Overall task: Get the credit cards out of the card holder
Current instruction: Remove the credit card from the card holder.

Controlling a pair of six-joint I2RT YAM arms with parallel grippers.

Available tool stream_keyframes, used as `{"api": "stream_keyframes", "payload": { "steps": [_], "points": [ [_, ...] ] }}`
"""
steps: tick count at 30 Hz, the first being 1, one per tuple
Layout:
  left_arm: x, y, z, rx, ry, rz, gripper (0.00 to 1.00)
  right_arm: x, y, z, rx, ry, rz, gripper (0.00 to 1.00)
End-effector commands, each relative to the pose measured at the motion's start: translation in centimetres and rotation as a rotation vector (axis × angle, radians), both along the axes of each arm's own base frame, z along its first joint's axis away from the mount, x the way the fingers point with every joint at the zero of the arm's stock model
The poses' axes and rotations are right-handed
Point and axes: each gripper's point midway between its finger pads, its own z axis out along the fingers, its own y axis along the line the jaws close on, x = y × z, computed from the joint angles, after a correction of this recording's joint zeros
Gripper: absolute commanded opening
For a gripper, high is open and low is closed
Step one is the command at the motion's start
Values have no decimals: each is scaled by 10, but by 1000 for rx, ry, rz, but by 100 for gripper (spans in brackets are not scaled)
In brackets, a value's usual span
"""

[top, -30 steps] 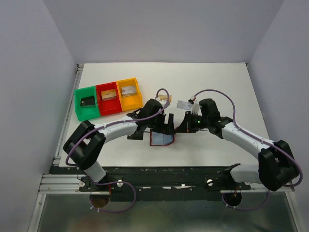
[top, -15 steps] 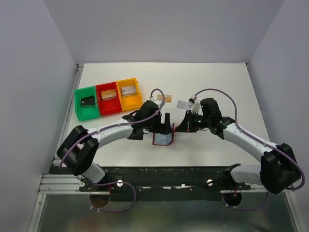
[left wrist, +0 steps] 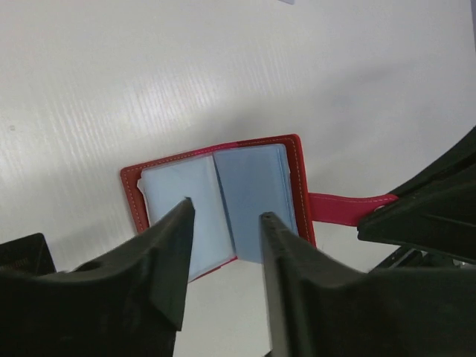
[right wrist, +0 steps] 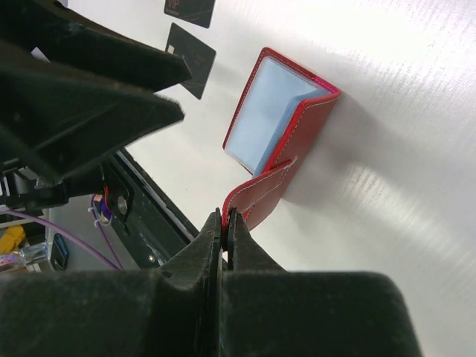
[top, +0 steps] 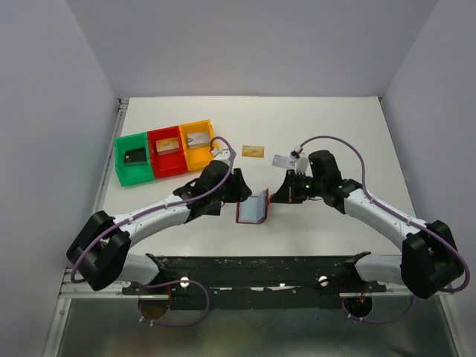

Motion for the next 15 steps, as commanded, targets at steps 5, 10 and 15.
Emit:
{"api": "stream_keyframes", "payload": {
  "steps": [5, 10, 15],
  "points": [
    [8, -3, 4, -48, 75, -60, 76, -1, -6, -6, -34, -8, -6, 0],
    [2, -15, -2, -100, 82, -109, 99, 0, -6, -5, -34, -9, -6, 0],
    [-7, -36, -13, -82, 119, -197, 94, 0, -4, -5, -27, -5, -3, 0]
  ]
}}
